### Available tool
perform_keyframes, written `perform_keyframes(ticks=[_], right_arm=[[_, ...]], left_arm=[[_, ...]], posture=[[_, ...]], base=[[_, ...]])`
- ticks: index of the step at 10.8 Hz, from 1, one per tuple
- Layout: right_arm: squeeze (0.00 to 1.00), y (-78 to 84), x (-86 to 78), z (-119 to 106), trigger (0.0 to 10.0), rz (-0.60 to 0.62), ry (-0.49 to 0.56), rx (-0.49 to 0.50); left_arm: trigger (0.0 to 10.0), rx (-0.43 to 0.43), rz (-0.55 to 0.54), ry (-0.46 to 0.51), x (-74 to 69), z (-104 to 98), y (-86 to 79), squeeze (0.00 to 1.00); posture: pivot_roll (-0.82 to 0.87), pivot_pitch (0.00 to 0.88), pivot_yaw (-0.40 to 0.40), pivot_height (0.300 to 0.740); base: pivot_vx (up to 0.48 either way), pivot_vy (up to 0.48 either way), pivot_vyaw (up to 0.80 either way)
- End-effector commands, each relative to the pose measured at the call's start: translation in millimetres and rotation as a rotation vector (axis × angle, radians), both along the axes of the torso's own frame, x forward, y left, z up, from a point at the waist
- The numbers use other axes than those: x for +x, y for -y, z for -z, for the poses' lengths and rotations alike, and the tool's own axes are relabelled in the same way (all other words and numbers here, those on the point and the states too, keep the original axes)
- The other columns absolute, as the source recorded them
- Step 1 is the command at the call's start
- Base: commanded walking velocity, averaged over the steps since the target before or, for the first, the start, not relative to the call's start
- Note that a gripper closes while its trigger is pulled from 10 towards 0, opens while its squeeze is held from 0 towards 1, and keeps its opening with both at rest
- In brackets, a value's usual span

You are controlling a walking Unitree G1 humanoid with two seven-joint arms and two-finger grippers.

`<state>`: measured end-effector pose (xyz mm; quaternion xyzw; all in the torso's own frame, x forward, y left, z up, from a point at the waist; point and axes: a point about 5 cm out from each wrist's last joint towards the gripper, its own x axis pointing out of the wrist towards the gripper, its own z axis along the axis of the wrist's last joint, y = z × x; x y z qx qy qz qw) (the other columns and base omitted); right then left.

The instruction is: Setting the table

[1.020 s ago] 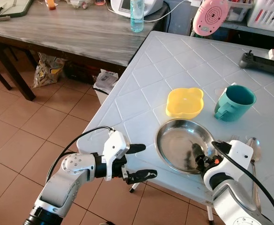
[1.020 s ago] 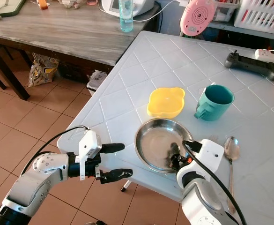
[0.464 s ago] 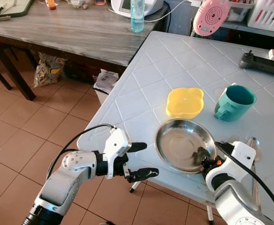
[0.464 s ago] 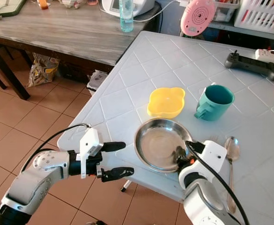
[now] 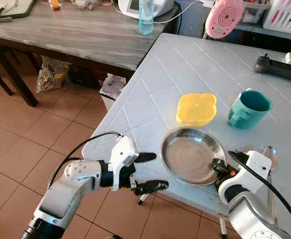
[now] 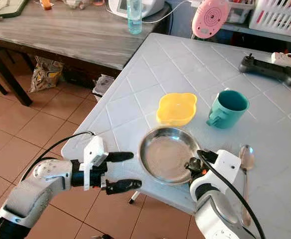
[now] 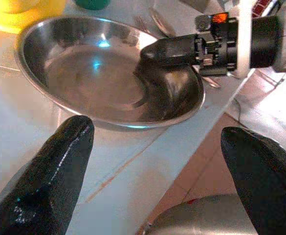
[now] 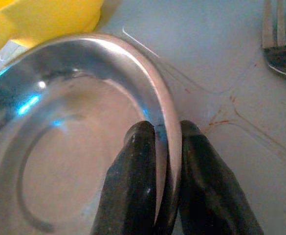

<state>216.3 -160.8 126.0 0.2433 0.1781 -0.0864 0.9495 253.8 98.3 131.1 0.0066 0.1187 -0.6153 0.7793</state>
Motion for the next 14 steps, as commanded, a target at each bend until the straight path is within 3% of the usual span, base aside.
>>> perform_keyframes(ticks=[1,5,7,9,11,12,14], right_arm=[[0.0,-8.7,-2.3,6.8,0.0,0.011,-0.037,0.064],[0.0,-7.3,-3.0,7.9,0.0,0.015,-0.04,0.061],[0.0,-5.3,-4.0,10.4,0.0,-0.004,-0.036,0.037],[0.0,-6.3,-4.4,12.8,0.0,-0.074,-0.003,-0.034],[0.0,-12.8,-0.5,3.6,0.0,-0.158,0.104,-0.068],[0.0,-10.1,2.5,-5.4,0.0,-0.146,0.168,-0.117],[0.0,-9.4,7.6,-28.6,0.0,-0.126,0.331,-0.123]], left_arm=[[10.0,-0.002,0.017,0.01,-0.2,-4.7,-1.5,0.0],[10.0,-0.003,0.017,-0.006,1.8,-2.1,-2.7,0.0],[10.0,-0.006,-0.11,0.008,22.1,7.3,-14.7,0.0],[10.0,0.0,-0.272,0.047,49.6,3.9,-31.6,0.0],[10.0,-0.033,-0.383,0.079,59.0,-0.9,-40.9,0.0],[10.0,-0.047,-0.436,0.099,59.2,-1.1,-41.6,0.0],[10.0,-0.085,-0.535,0.102,57.8,4.5,-36.9,0.0]], posture=[[0.04,0.156,0.006,0.74],[0.04,0.158,0.006,0.74],[0.04,0.154,0.005,0.74],[0.04,0.147,-0.001,0.74],[0.05,0.141,-0.005,0.74],[0.05,0.14,-0.006,0.74],[0.05,0.133,-0.009,0.74]], base=[[0.0,0.0,0.0],[0.0,0.0,0.0],[0.0,0.0,0.0],[0.0,0.0,0.0],[0.0,0.0,0.0],[0.0,0.0,0.0],[0.0,0.0,0.0]])
